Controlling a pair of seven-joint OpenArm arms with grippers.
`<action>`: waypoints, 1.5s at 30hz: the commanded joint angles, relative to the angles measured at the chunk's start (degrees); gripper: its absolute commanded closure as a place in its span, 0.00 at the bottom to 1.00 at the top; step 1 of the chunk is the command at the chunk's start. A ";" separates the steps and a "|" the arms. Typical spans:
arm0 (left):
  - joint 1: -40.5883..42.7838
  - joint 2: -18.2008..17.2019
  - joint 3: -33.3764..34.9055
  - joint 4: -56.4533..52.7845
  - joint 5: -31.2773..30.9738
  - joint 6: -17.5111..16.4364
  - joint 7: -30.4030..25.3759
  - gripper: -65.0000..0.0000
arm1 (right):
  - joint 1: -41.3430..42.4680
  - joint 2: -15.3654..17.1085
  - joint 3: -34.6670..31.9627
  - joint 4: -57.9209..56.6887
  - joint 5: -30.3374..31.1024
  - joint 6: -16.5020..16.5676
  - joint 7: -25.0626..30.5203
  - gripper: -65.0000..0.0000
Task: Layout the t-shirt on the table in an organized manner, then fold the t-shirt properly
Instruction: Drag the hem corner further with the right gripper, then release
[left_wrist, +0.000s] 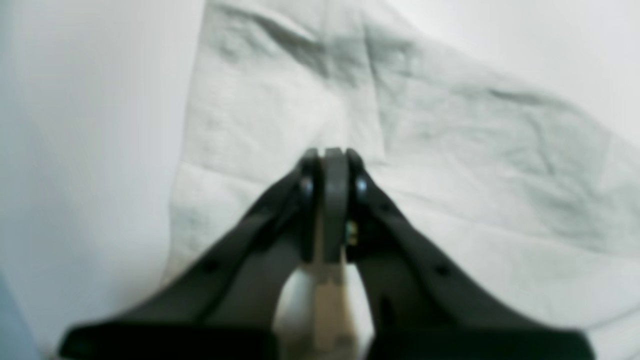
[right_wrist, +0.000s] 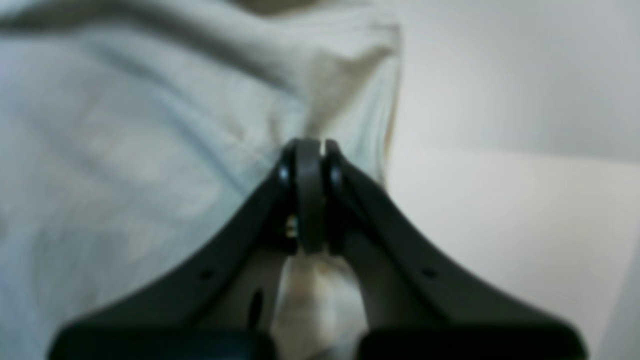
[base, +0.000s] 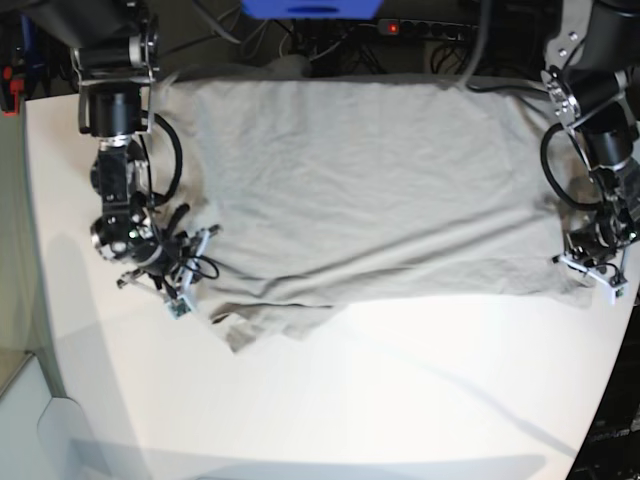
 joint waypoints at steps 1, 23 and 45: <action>-0.27 -0.78 -0.02 0.32 1.34 0.04 3.05 0.97 | -2.41 0.44 -0.03 1.87 -1.06 3.60 -3.55 0.99; 1.57 -0.95 -0.02 4.89 1.34 0.04 4.98 0.97 | -13.58 3.16 -1.70 31.32 -1.06 7.51 -5.48 0.98; 2.10 -0.95 -0.02 4.89 1.25 0.04 4.90 0.97 | 8.14 -1.23 -10.05 -2.27 -1.06 7.51 -0.73 0.98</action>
